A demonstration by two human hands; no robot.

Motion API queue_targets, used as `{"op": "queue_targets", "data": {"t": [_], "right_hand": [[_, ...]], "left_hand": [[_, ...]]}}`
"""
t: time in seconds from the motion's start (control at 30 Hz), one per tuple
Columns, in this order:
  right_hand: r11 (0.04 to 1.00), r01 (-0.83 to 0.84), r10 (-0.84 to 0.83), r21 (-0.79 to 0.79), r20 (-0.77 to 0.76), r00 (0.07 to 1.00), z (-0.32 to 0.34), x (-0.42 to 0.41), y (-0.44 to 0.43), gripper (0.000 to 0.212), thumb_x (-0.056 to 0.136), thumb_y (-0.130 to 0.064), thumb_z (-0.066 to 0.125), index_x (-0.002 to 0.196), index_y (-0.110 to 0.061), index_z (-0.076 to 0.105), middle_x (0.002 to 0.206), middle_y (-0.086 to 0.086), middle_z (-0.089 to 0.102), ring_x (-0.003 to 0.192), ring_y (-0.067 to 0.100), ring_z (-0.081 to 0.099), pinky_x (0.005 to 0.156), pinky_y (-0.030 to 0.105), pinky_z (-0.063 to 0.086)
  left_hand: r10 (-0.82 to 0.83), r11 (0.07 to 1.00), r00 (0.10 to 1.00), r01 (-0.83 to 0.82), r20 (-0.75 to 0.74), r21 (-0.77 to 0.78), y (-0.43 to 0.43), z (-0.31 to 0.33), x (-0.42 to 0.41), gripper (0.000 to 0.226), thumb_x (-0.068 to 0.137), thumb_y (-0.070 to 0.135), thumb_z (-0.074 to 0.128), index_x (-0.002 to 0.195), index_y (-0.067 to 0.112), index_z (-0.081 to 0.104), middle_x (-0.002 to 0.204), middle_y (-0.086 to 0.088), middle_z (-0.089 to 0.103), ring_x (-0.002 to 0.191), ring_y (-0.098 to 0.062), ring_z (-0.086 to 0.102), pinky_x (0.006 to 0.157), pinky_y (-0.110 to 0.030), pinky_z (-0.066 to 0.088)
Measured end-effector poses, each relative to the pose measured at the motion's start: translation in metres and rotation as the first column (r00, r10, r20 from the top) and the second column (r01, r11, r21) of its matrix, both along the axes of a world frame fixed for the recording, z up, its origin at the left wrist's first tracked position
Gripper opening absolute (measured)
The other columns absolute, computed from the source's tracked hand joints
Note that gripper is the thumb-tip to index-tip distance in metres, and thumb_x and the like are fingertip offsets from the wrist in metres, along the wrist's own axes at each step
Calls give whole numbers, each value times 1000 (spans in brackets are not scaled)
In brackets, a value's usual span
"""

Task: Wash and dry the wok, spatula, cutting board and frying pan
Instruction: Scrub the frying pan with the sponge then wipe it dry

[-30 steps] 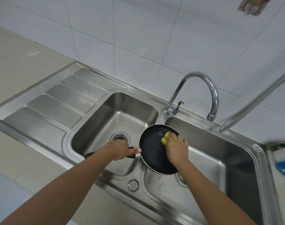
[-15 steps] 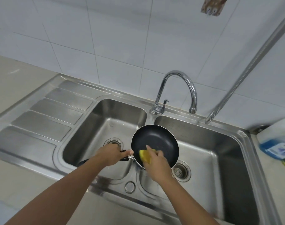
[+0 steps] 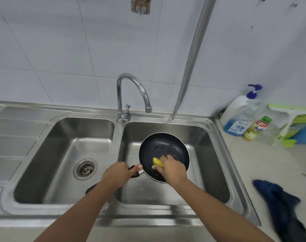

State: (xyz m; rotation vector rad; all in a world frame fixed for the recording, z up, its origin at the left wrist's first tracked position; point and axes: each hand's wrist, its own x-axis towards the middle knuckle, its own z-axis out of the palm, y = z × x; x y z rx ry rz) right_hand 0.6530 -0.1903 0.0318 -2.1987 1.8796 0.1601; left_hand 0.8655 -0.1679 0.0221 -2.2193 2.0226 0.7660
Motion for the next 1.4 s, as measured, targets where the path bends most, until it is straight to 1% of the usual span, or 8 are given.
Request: {"op": "queue_targets", "data": {"t": [0.3,0.47,0.73,0.93,1.17,1.27,1.33,1.4], "right_hand": [[994,16,-17,-110,-1,1000,21,-102,-20,40,104,-41,31,116,-16,59,117,7,64,102,33,63,75,36,45],[975,-53,60,-217,27,998,20,-149,-27,44,100,-51,35,120,-19,58,113,3,58,98,27,61,69,34,43],[896,296,-59,-330,572,818,19,-215,-56,47,96,-40,53,142,-34,46,138,-1,42,121,16,45,102,34,41],[950,137,-84,-281,192,978,4,-275,-117,47,90,-20,62,133,-36,56,146,3,45,130,31,41,108,47,27],[982,60,-60,-179,3,998,-24,-288,-134,58,88,-14,59,138,-42,47,156,-8,32,144,31,21,115,57,11],[965,163,-141,-206,116,983,-23,-276,-125,61,88,-19,54,145,-36,39,159,-3,25,144,35,18,116,55,10],[943,235,-155,-236,314,937,-20,-259,-113,54,90,-22,50,144,-26,45,152,4,39,135,37,35,113,48,25],[947,308,-197,-86,601,775,-15,-240,-100,49,93,-19,53,142,-18,48,137,7,57,124,34,50,101,35,38]], "left_hand": [[69,997,997,-69,-39,-17,-8,14,-98,78,83,82,29,60,11,50,61,-3,52,60,-20,53,60,-30,41],[121,993,991,-122,-62,-1,-14,14,-134,77,82,83,31,56,12,48,58,-3,51,60,-21,55,59,-29,42],[188,982,982,-188,-22,-5,-28,3,-168,78,81,84,29,57,14,51,57,-3,52,57,-19,54,52,-28,34],[230,973,973,-230,34,-2,-33,-6,-171,80,79,87,26,61,14,56,60,-2,56,61,-18,58,52,-27,37],[271,963,962,-271,14,-6,-44,-5,-170,81,76,88,28,56,12,50,56,-4,53,58,-22,57,54,-30,40],[285,959,958,-285,13,7,-45,-1,-168,80,78,87,30,58,12,52,58,-4,56,57,-22,59,56,-30,45],[277,961,960,-277,46,-21,-43,3,-165,79,79,85,30,60,12,53,61,-5,58,62,-22,61,59,-31,46],[276,960,959,-273,59,-64,-39,5,-160,77,78,84,34,64,11,53,64,-6,59,64,-23,60,60,-32,46]]}}
